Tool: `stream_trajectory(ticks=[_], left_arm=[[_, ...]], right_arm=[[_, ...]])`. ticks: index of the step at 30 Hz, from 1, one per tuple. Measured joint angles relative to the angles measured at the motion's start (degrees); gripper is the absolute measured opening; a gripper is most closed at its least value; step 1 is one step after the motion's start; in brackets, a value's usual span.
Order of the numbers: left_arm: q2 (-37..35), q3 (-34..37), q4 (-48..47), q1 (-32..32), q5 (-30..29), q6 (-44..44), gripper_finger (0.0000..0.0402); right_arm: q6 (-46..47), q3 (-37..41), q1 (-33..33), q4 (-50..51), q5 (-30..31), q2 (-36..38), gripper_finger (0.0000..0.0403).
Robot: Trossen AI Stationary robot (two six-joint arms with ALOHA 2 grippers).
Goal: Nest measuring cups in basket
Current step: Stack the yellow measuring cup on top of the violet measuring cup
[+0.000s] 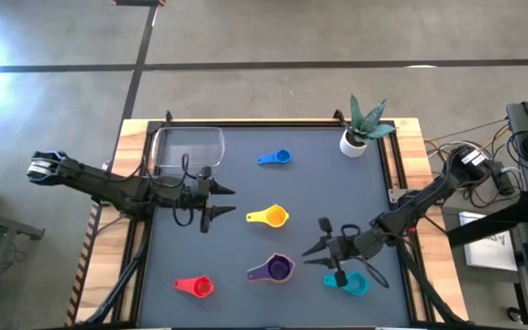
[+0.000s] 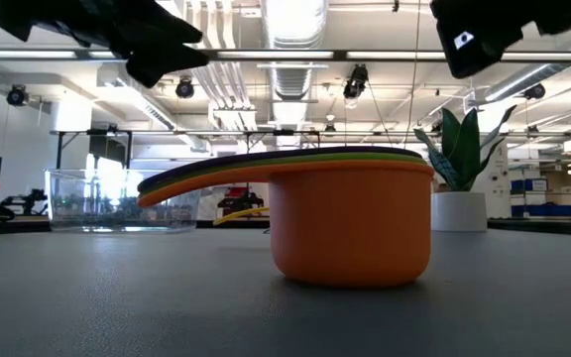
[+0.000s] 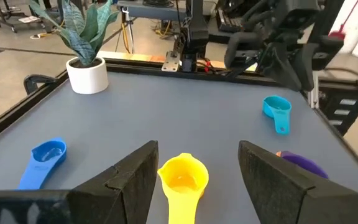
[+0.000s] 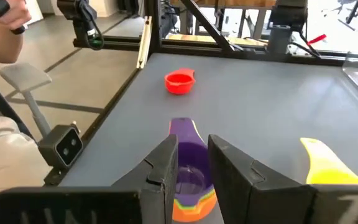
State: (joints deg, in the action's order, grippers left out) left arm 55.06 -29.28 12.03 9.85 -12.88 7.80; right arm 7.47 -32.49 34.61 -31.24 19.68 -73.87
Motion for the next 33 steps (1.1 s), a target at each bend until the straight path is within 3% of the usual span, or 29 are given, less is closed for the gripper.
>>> stream_trajectory(ticks=[7, 12, 20, 33], left_arm=[[8.4, -7.1, -2.9, -0.5, 5.3, -5.0, 0.0206], [13.6, -10.3, -3.0, -2.5, 5.6, -6.1, 0.0206], [20.7, -11.1, -2.7, -7.2, 7.9, -4.3, 0.0206], [29.7, -11.4, 2.8, -7.9, 11.3, -2.8, 0.0206]], right_arm=[[0.4, 2.5, 0.0, -2.5, 0.0, -0.9, 0.0072], [1.7, 2.7, 0.0, -2.5, 0.0, -1.1, 0.0075], [3.8, 3.1, 0.0, -1.7, -0.1, -1.4, 0.0068], [6.2, 3.2, 0.0, -1.7, -0.1, -1.4, 0.0068]])
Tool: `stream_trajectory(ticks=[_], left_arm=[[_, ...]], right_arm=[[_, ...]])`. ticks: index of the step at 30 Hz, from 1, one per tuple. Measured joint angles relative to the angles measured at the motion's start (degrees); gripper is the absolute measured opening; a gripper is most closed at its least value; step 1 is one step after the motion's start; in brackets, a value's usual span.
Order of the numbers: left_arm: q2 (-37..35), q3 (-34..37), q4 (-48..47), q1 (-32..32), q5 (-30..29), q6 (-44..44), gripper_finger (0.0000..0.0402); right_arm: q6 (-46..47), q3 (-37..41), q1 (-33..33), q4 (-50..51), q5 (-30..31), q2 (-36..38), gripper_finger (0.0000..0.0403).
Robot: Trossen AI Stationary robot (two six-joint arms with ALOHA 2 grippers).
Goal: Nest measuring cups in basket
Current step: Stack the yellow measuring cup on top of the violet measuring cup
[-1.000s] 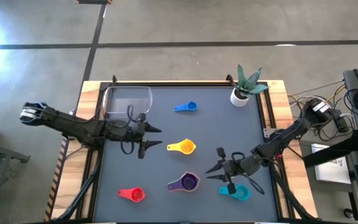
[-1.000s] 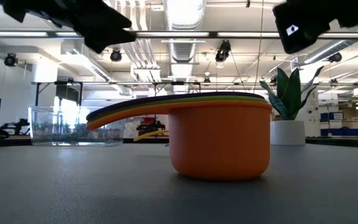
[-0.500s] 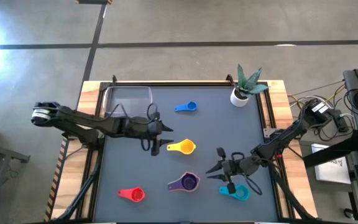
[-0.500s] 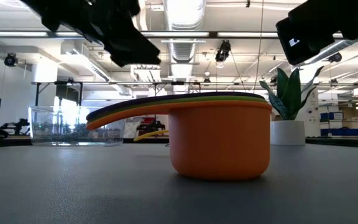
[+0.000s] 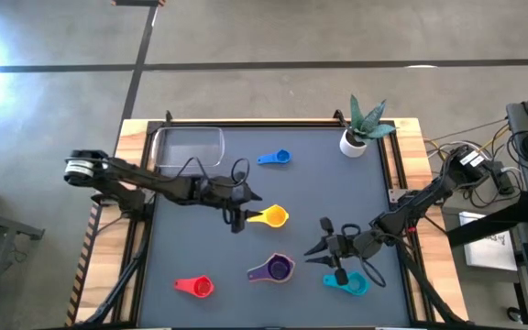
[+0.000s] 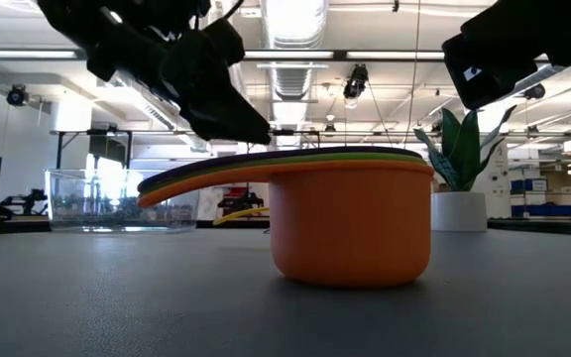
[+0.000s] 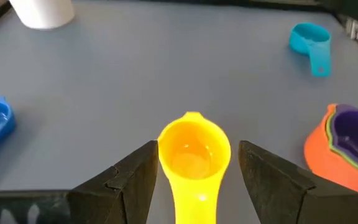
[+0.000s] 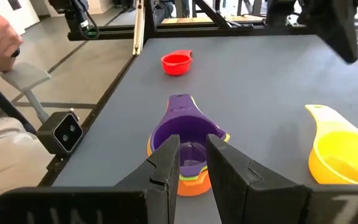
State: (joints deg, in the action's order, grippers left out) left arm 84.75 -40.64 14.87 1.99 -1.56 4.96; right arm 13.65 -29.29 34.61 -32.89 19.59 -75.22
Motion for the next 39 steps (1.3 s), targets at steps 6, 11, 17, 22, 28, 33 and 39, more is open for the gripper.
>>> stream_trajectory(ticks=[6, 11, 17, 22, 28, 33, 39], left_arm=[[1.4, 0.0, -0.1, -0.2, 0.1, 0.0, 0.0206], [1.4, -0.1, -0.1, -0.3, 0.1, 2.0, 0.0206], [1.4, -0.1, -0.1, -0.3, -0.5, 1.8, 0.0206], [1.4, -0.1, -0.6, -0.4, -0.6, 1.7, 0.0223], [1.4, -0.1, -2.2, -0.4, -0.7, 1.5, 0.0254], [1.6, -0.1, -2.2, -0.4, -0.8, 1.5, 0.0269], [4.1, -0.1, -1.9, -0.4, -0.9, 0.7, 0.0271]], right_arm=[[0.0, 0.1, 0.0, 0.0, 0.2, 0.0, 0.0068], [-0.1, 0.1, 0.0, 0.0, 1.0, 0.0, 0.0068], [-0.1, 0.1, 0.0, 0.0, 1.1, 0.0, 0.0068], [-0.1, 0.1, 0.0, 0.0, 1.5, 0.0, 0.0068], [-0.3, 0.1, 0.0, 0.0, 1.5, 0.0, 0.0068], [-0.3, 0.1, 0.0, 0.0, 1.6, 0.0, 0.0068], [-0.3, 0.1, 0.0, 0.0, 1.6, 0.0, 0.0068]])
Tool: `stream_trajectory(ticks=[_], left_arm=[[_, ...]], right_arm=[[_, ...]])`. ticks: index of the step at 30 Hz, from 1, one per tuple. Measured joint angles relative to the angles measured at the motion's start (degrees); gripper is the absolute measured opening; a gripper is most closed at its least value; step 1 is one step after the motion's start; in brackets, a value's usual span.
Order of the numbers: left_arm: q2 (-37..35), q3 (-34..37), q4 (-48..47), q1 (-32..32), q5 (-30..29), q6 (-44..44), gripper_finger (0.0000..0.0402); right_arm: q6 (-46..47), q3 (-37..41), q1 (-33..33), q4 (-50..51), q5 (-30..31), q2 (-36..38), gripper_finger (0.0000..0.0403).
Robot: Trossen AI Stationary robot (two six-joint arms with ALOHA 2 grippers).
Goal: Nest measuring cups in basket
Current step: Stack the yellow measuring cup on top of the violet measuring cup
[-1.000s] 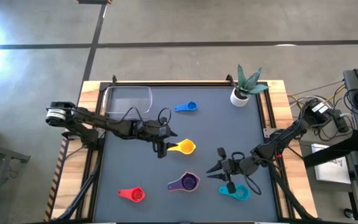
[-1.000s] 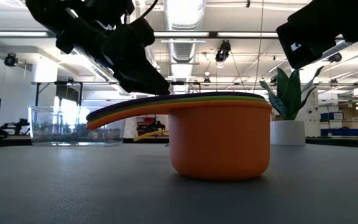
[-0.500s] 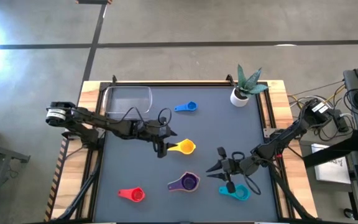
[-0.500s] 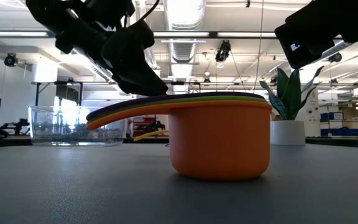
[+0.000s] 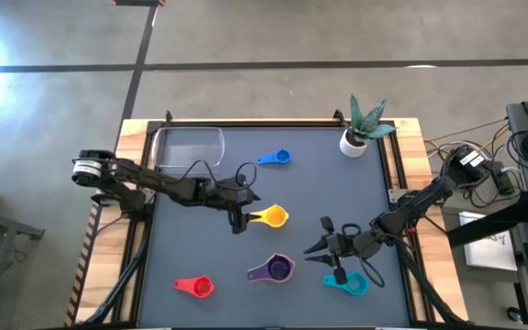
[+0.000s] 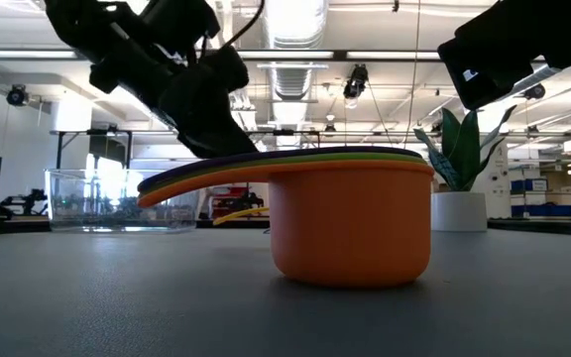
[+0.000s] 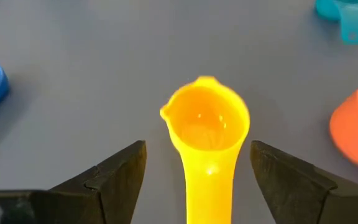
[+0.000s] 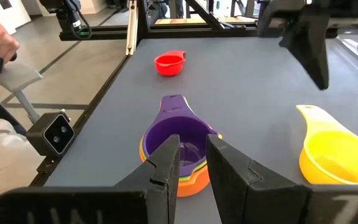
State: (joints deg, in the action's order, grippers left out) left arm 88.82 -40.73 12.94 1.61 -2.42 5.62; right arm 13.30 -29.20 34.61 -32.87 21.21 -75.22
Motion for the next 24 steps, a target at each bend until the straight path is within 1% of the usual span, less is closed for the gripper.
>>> stream_trajectory(ticks=[7, 10, 16, 19, 24], left_arm=[[3.4, -2.7, -1.7, -0.1, 0.0, 0.3, 0.0271], [5.6, -4.5, -4.5, -0.1, 0.0, 0.4, 0.0271], [9.5, -8.2, -7.1, 0.0, 0.0, -1.0, 0.0271], [10.3, -9.3, -8.0, 0.0, 0.0, -2.0, 0.0271], [10.3, -9.1, -8.0, 0.0, 0.0, -2.6, 0.0271]], right_arm=[[0.0, 0.0, 0.0, 0.0, 0.0, 0.0, 0.0068], [-0.4, 0.1, 0.0, 0.0, 0.0, 0.0, 0.0068], [-0.4, 0.4, 0.0, 0.0, 0.0, 0.0, 0.0068], [-0.3, 0.4, 0.0, 0.0, 0.0, 0.0, 0.0068], [-0.2, 0.4, 0.0, 0.2, 0.0, 0.0, 0.0068]])
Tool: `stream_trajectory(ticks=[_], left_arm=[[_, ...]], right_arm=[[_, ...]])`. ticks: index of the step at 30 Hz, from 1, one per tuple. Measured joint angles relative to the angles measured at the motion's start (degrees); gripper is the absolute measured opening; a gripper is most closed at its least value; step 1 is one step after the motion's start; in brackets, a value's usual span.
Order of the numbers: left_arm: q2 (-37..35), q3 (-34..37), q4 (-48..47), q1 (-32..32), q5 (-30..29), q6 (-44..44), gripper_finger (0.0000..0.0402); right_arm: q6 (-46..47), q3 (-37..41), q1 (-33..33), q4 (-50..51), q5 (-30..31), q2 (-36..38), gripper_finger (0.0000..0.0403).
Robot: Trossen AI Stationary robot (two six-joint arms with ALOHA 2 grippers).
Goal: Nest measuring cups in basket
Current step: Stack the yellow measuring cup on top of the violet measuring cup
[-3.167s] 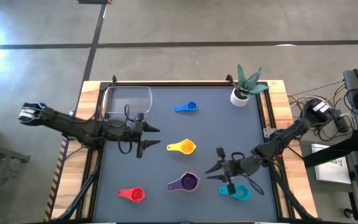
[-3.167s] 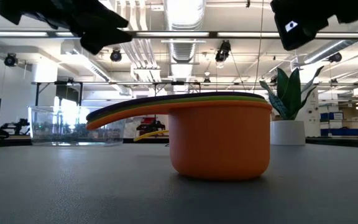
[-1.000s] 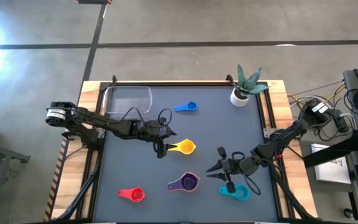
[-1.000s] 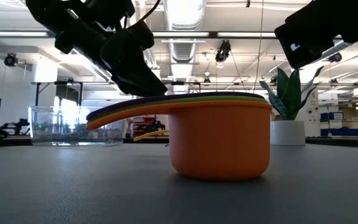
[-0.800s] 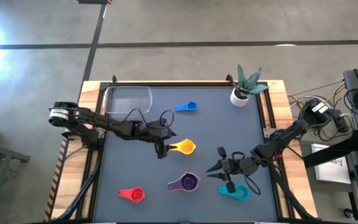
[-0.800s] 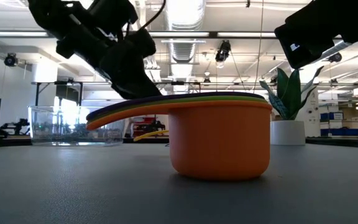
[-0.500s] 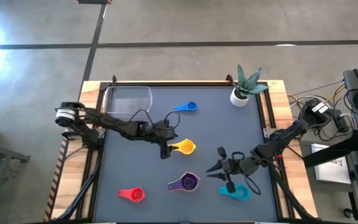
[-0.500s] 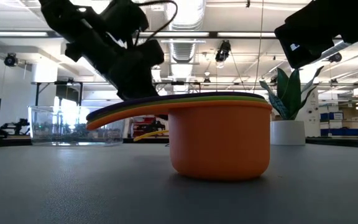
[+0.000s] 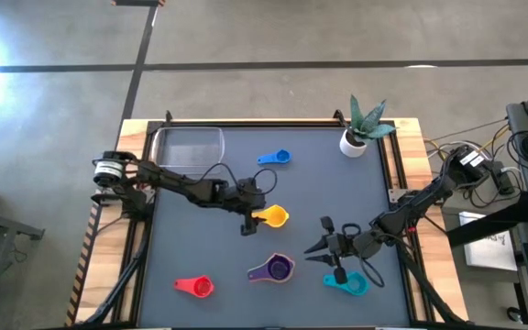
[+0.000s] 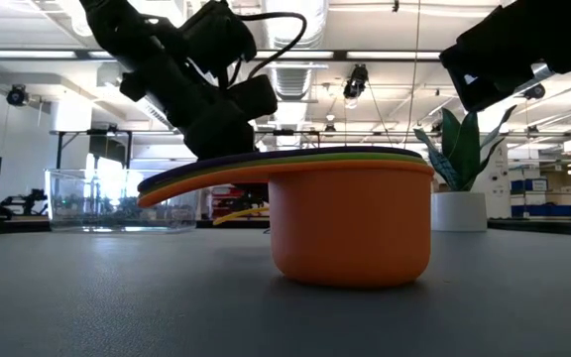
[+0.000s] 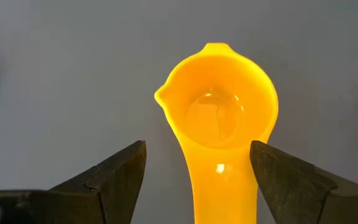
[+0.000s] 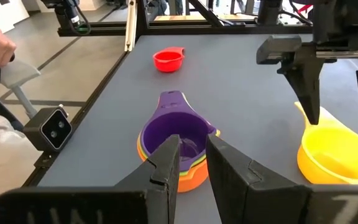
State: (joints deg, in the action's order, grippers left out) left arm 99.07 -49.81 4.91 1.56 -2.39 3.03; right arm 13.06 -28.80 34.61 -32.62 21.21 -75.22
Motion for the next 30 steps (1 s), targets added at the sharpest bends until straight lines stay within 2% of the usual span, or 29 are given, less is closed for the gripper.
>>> stream_trajectory(ticks=[30], left_arm=[[0.0, 0.3, -2.2, -0.2, -1.0, -2.2, 0.0271]], right_arm=[[0.4, 0.0, 0.0, 0.8, 1.5, 0.0, 0.0068]])
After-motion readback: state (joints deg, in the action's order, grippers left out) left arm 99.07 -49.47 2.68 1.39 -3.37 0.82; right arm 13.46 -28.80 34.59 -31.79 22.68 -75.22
